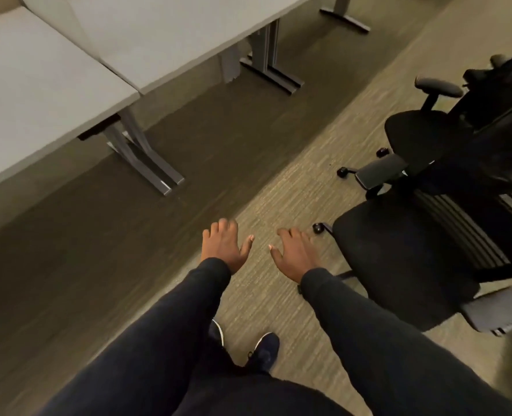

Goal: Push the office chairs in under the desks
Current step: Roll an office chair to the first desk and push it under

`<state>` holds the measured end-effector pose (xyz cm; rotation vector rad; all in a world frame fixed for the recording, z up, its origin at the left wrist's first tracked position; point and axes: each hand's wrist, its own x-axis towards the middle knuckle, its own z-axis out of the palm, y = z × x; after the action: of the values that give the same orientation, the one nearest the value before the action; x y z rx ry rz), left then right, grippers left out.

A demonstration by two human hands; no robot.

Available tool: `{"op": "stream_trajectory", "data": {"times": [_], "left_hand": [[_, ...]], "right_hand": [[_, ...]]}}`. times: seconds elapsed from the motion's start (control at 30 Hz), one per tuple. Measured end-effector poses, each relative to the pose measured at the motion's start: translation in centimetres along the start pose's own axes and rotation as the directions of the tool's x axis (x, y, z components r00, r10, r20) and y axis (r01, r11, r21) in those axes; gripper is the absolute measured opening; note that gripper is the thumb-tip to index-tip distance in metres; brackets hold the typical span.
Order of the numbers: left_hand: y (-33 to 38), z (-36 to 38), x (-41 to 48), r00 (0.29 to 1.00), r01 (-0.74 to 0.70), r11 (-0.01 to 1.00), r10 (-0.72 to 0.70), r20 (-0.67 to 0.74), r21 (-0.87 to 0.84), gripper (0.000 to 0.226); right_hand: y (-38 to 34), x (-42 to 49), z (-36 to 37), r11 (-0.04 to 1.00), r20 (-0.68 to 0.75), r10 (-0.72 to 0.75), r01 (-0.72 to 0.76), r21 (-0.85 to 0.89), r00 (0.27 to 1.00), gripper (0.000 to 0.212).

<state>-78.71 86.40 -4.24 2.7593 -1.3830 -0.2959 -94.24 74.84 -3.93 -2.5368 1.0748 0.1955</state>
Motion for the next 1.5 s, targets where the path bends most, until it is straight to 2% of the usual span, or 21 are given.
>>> {"op": "stream_trajectory", "data": {"times": [0.27, 0.5, 0.67, 0.8, 0.9, 0.97, 1.0, 1.03, 1.07, 1.1, 1.17, 1.2, 1.27, 1.3, 1.37, 1.5], "left_hand": [[1.2, 1.0, -11.2, 0.999, 0.010, 1.000, -0.010, -0.037, -0.002, 0.062], [2.2, 3.2, -19.8, 0.999, 0.035, 0.999, -0.035, -0.013, -0.025, 0.063], [5.3, 4.6, -26.6, 0.999, 0.045, 0.999, -0.044, 0.018, -0.011, 0.066], [8.0, 5.5, -28.8, 0.998, 0.051, 0.999, -0.051, 0.033, -0.006, 0.065], [11.8, 6.1, -29.6, 0.998, 0.051, 0.999, -0.050, 0.042, -0.016, 0.065], [16.9, 6.6, -29.6, 0.999, 0.043, 0.999, -0.043, 0.033, -0.003, 0.065], [16.8, 6.6, -29.4, 0.997, 0.059, 0.998, -0.058, 0.043, -0.026, 0.065], [19.8, 6.9, -29.3, 0.997, 0.066, 0.997, -0.066, 0.032, -0.026, 0.064], [22.9, 7.4, -29.3, 0.996, 0.092, 0.995, -0.091, 0.022, -0.030, 0.064], [22.7, 7.3, -28.9, 0.993, 0.113, 0.992, -0.111, 0.027, -0.050, 0.064], [29.0, 8.1, -28.8, 0.989, 0.151, 0.987, -0.150, 0.012, -0.052, 0.065], [28.8, 8.0, -28.6, 0.984, 0.176, 0.982, -0.176, 0.016, -0.067, 0.064], [35.6, 8.5, -28.5, 0.983, 0.185, 0.979, -0.185, 0.010, -0.085, 0.064], [35.7, 8.6, -28.4, 0.982, 0.190, 0.977, -0.190, 0.013, -0.099, 0.063], [41.5, 8.8, -27.7, 0.984, 0.173, 0.979, -0.175, -0.011, -0.108, 0.062], [46.1, 8.9, -26.0, 0.985, 0.169, 0.979, -0.170, -0.001, -0.113, 0.059]], "right_hand": [[-1.2, -9.5, 1.2, 0.995, -0.071, -0.096, 0.094, -0.034, 0.993, 0.049], [-1.8, -17.8, 3.7, 0.993, -0.082, -0.120, 0.118, -0.028, 0.989, 0.048], [0.0, -24.4, 4.1, 0.989, -0.077, -0.142, 0.139, -0.042, 0.987, 0.048], [2.7, -26.7, 4.0, 0.990, -0.107, -0.143, 0.143, -0.012, 0.984, 0.047], [6.3, -28.4, 3.4, 0.989, -0.119, -0.141, 0.145, 0.026, 0.983, 0.048], [11.2, -29.8, 2.2, 0.989, -0.125, -0.131, 0.138, 0.051, 0.983, 0.049], [11.4, -29.8, 2.2, 0.989, -0.136, -0.135, 0.142, 0.045, 0.981, 0.049], [14.8, -30.4, 1.6, 0.988, -0.122, -0.140, 0.146, 0.042, 0.983, 0.048], [18.1, -31.2, 0.7, 0.989, -0.120, -0.144, 0.147, 0.016, 0.982, 0.047], [18.6, -31.2, 0.6, 0.987, -0.135, -0.157, 0.157, -0.009, 0.978, 0.045], [25.6, -32.6, -1.5, 0.985, -0.108, -0.168, 0.163, -0.053, 0.980, 0.042], [25.7, -32.5, -1.7, 0.980, -0.117, -0.189, 0.179, -0.086, 0.975, 0.042], [31.8, -34.0, -4.1, 0.977, -0.081, -0.189, 0.179, -0.115, 0.979, 0.045], [31.6, -33.9, -4.2, 0.974, -0.083, -0.206, 0.196, -0.111, 0.975, 0.047], [36.2, -34.3, -6.6, 0.970, -0.091, -0.225, 0.213, -0.120, 0.970, 0.048], [39.0, -33.7, -8.9, 0.967, -0.134, -0.245, 0.233, -0.100, 0.960, 0.047]]}}
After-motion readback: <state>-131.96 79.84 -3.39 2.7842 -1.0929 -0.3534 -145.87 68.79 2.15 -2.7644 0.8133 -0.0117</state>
